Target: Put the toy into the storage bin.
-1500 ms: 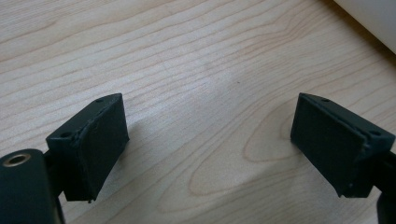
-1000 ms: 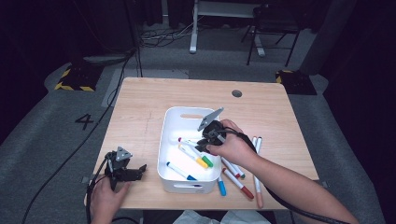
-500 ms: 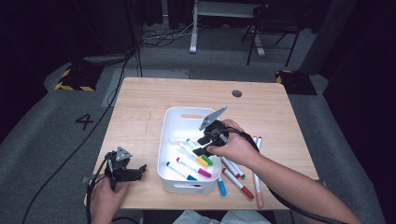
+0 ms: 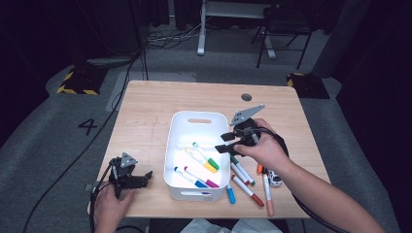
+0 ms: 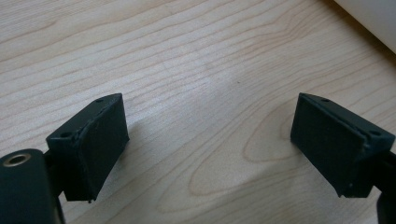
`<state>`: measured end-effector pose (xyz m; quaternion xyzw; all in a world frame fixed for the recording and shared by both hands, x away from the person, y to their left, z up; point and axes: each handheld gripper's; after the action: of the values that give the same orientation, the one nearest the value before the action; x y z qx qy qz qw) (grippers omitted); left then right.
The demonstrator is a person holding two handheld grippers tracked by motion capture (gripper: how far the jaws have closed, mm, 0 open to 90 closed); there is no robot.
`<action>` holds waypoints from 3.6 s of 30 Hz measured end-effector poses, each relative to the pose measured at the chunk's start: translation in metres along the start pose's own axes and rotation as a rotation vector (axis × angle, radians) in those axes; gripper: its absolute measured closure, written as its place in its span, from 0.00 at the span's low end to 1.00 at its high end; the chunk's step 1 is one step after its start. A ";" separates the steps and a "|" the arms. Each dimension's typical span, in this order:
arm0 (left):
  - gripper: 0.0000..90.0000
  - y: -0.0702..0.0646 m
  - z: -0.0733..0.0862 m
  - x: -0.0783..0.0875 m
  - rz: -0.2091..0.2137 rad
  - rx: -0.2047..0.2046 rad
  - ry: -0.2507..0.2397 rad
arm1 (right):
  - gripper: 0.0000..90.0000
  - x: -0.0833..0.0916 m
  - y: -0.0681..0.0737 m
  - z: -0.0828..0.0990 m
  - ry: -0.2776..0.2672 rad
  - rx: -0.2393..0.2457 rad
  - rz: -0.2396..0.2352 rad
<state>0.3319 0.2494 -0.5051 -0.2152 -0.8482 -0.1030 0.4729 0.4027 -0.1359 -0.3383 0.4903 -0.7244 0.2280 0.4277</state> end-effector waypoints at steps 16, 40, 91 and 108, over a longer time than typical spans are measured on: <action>0.13 0.000 0.000 0.000 0.000 0.000 0.000 | 0.61 0.017 -0.029 0.044 0.010 -0.097 0.077; 0.13 0.000 0.000 0.000 0.001 0.000 0.000 | 0.63 -0.041 -0.044 0.099 0.138 -0.161 0.080; 0.13 0.000 0.000 0.000 0.000 0.000 0.000 | 0.85 -0.057 -0.041 0.109 0.174 -0.249 0.145; 0.13 0.000 0.000 0.000 0.001 0.002 0.002 | 0.85 -0.015 -0.038 0.097 0.121 -0.228 0.139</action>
<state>0.3317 0.2492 -0.5051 -0.2153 -0.8478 -0.1021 0.4739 0.4014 -0.2167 -0.4054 0.3726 -0.7507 0.2025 0.5066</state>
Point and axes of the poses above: each handheld gripper's, and its own axes: x roughly backward along the jaws, z roughly out of its underside, y roughly to its left, and after that the axes turned 11 degrees about y, right-handed
